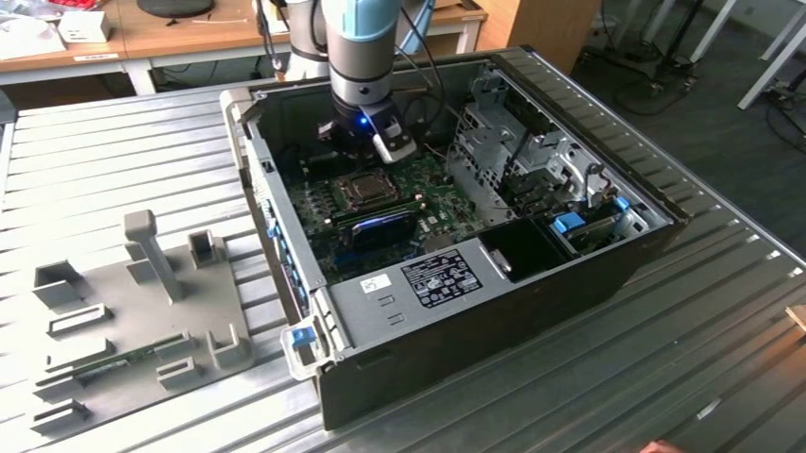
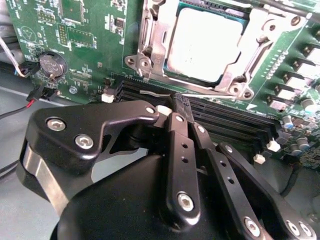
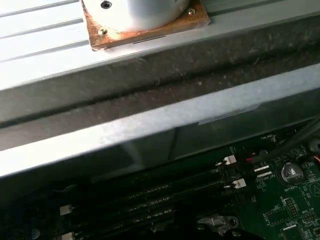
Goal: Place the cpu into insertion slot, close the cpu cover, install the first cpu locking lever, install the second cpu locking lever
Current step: 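Install the first cpu locking lever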
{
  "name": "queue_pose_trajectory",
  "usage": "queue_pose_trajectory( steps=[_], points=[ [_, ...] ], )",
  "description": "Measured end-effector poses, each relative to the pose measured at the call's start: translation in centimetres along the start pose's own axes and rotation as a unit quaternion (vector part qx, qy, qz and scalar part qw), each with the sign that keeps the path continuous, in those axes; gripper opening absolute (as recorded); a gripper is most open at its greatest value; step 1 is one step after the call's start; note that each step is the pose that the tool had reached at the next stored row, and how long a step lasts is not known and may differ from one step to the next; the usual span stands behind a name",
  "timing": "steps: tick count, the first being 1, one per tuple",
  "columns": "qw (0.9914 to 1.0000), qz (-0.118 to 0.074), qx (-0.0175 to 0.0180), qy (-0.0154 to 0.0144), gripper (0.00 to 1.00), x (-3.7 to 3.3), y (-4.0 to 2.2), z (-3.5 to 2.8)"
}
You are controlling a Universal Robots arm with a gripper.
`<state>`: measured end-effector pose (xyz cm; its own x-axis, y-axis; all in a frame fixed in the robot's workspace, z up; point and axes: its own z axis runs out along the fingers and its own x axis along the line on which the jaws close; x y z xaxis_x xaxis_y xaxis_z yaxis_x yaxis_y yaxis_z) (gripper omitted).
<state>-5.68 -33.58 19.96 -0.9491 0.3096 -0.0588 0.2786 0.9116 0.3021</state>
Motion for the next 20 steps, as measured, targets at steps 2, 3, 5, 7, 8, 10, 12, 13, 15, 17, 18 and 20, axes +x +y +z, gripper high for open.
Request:
queue_pose_trajectory(
  steps=[2,3,5,7,8,10,12,13,15,17,18,20],
  points=[
    [1.00000,0.000,0.0000,0.0000,0.10,-0.11,-0.01,0.16],
    [1.00000,0.000,0.0000,0.0000,0.10,-0.17,-0.01,0.23],
    [1.00000,0.000,0.0000,0.0000,0.10,-0.29,-0.02,0.39],
    [1.00000,0.000,0.0000,0.0000,0.10,-0.39,-0.02,0.52],
    [1.00000,0.000,0.0000,-0.0001,0.10,-0.40,-0.02,0.55],
    [1.00000,0.000,0.0001,0.0000,0.10,-0.40,-0.02,0.55],
    [1.00000,0.000,0.0001,0.0000,0.10,-0.40,0.02,0.57],
    [1.00000,0.000,0.0001,-0.0001,0.10,-0.38,0.07,0.59],
    [1.00000,0.000,0.0001,-0.0001,0.10,-0.33,0.23,0.64],
    [1.00000,0.000,0.0001,0.0000,0.10,-0.31,0.31,0.66],
    [1.00000,0.000,0.0001,-0.0001,0.10,-0.30,0.34,0.67],
    [1.00000,0.000,0.0001,0.0000,0.10,-0.28,0.39,0.68]
  ],
)
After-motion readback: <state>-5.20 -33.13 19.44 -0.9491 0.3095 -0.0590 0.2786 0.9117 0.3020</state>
